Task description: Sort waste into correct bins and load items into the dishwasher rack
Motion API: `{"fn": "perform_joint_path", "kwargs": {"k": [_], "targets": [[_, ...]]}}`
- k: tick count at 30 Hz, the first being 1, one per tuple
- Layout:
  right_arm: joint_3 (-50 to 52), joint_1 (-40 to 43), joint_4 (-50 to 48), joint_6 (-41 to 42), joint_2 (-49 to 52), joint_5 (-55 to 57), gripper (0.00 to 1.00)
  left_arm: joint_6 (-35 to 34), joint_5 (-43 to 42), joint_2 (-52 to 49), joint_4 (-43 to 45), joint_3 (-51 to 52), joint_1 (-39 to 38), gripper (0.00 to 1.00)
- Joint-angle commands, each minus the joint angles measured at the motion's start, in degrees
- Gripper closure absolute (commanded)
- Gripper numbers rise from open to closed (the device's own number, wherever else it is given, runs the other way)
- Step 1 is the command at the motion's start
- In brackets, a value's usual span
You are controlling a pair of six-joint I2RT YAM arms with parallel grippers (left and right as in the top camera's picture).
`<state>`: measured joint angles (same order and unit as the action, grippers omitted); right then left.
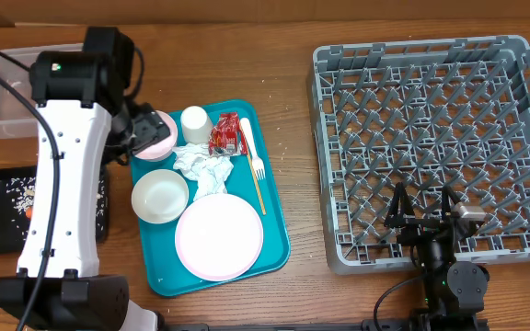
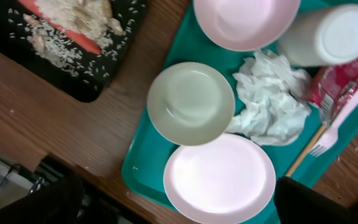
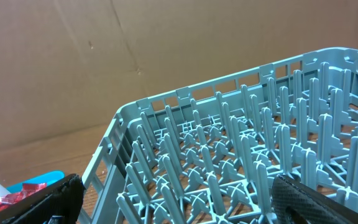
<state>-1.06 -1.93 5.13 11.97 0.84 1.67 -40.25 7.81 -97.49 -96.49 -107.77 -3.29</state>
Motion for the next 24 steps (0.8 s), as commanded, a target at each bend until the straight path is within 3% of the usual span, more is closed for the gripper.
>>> {"fn": "perform_joint_path", "kwargs": {"k": [1, 9, 24], "targets": [[0.6, -0.3, -0.5, -0.4, -0.6, -0.3, 0.0, 2.6, -2.9, 1.6, -0.1, 0.1, -2.6, 0.0], [0.6, -0.3, -0.5, -0.4, -0.6, -0.3, 0.0, 2.6, -2.3, 1.6, 4.0, 2.1, -6.4, 0.0], [0.6, -0.3, -0.5, -0.4, -0.6, -0.3, 0.0, 2.6, -2.7, 1.6, 11.8, 18.6, -6.2, 0.0]]}}
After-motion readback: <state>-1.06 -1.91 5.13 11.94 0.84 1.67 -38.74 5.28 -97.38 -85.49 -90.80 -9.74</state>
